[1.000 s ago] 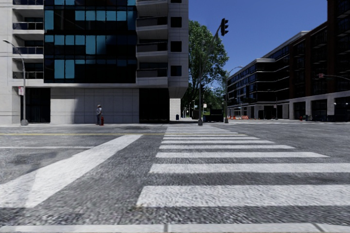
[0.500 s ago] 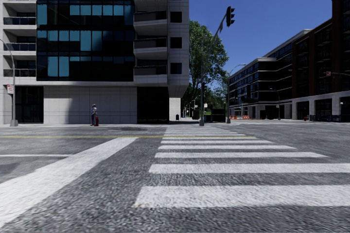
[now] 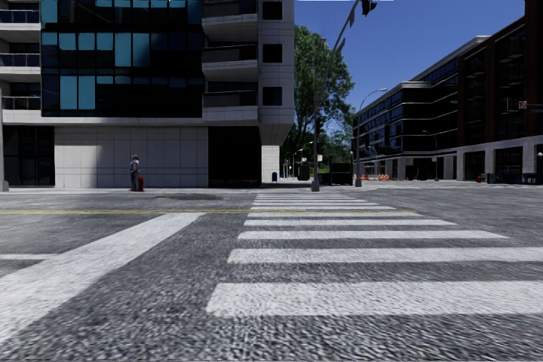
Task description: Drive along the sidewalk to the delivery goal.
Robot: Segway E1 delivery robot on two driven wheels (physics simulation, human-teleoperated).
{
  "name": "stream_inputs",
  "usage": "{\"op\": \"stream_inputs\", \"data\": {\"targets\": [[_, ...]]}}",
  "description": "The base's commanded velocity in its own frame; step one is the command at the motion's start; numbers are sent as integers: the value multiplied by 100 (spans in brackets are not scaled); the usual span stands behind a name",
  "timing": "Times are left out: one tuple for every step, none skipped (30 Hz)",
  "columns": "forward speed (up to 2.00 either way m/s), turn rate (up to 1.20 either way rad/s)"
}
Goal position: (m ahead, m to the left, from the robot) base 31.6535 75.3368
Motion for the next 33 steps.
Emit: {"op": "stream_inputs", "data": {"targets": [[200,0],[200,0],[200,0],[200,0],[200,0],[200,0],[200,0],[200,0],[200,0],[200,0],[200,0],[200,0],[200,0],[200,0],[200,0],[200,0],[200,0],[200,0],[200,-4],[200,-14],[200,-20],[200,-21],[200,-22],[200,-22],[200,-23],[200,-23],[200,-23],[200,-23],[200,-23],[200,-23],[200,-23],[200,-23],[200,-23]]}}
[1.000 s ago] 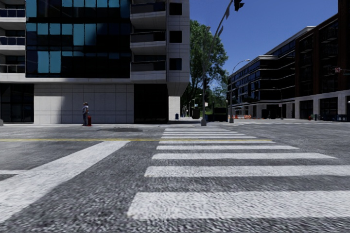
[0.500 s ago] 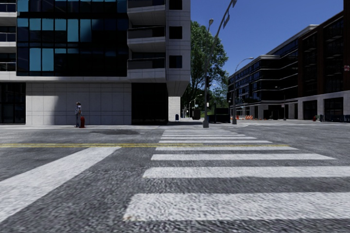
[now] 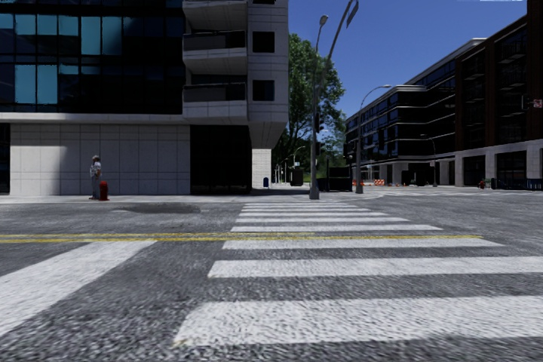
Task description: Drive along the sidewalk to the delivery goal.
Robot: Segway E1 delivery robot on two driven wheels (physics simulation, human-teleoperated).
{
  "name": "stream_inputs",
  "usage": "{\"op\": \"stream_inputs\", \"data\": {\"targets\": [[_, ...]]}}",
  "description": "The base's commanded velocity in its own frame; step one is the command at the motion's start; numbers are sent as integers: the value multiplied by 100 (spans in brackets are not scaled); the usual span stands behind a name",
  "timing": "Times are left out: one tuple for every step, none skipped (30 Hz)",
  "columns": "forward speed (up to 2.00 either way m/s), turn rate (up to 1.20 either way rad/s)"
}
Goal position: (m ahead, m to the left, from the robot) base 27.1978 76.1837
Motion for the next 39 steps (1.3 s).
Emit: {"op": "stream_inputs", "data": {"targets": [[200,-23],[200,-23],[200,0],[200,0],[200,0],[200,0],[200,0],[200,0],[200,0],[200,0],[200,0],[200,0],[200,0],[200,0],[200,0],[200,0],[200,0],[200,0],[200,0],[200,0],[200,0],[200,0],[200,0],[200,0],[200,0],[200,0],[200,0],[200,0],[200,0],[200,0],[200,0],[200,0],[200,0],[200,0],[200,0],[200,0],[200,0],[200,0],[200,0]]}}
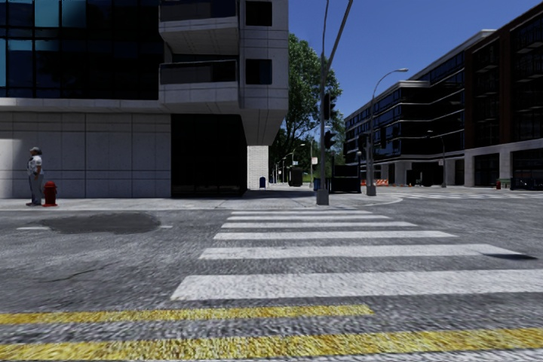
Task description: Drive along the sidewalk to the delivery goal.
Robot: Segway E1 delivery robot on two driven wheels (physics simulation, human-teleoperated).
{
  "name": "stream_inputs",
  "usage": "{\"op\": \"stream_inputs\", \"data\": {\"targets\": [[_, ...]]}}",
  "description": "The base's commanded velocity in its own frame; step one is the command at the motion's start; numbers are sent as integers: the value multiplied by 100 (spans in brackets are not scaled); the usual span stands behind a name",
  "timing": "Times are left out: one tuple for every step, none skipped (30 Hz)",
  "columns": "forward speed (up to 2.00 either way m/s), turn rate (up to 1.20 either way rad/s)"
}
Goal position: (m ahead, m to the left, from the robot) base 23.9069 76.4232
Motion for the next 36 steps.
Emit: {"op": "stream_inputs", "data": {"targets": [[200,0],[200,0],[200,0],[200,0],[200,0],[200,0],[200,0],[200,0],[200,0],[200,0],[200,0],[200,0],[200,0],[200,0],[200,0],[200,0],[200,0],[200,0],[200,0],[200,0],[200,0],[200,0],[200,0],[200,0],[200,0],[200,0],[200,0],[200,0],[200,0],[200,0],[200,0],[200,0],[200,1],[200,6],[200,6],[200,8]]}}
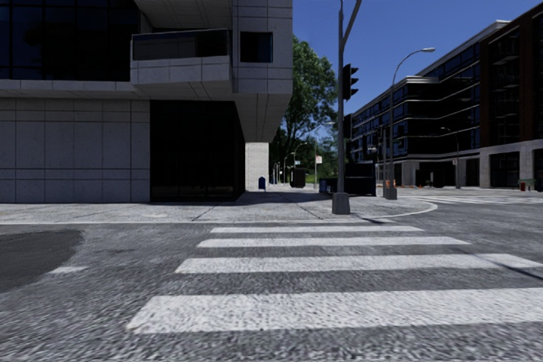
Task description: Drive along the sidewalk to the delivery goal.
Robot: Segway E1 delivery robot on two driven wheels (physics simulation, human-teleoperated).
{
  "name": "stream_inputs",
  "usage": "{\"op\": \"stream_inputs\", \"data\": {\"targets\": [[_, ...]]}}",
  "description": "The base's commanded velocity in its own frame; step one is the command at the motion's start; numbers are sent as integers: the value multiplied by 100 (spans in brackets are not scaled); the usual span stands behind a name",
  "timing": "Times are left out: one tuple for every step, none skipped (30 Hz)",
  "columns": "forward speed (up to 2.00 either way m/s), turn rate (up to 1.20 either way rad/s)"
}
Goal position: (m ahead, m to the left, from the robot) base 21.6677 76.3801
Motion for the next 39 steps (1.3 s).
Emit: {"op": "stream_inputs", "data": {"targets": [[200,11],[200,13],[200,14],[200,17],[200,18],[200,18],[200,19],[200,19],[200,19],[200,19],[200,19],[200,19],[200,20],[200,20],[200,20],[200,20],[200,21],[200,22],[200,23],[200,23],[200,23],[200,23],[200,23],[200,23],[200,23],[200,23],[200,23],[200,23],[200,23],[200,23],[200,20],[200,11],[200,0],[200,0],[200,0],[200,0],[200,0],[200,0],[200,0]]}}
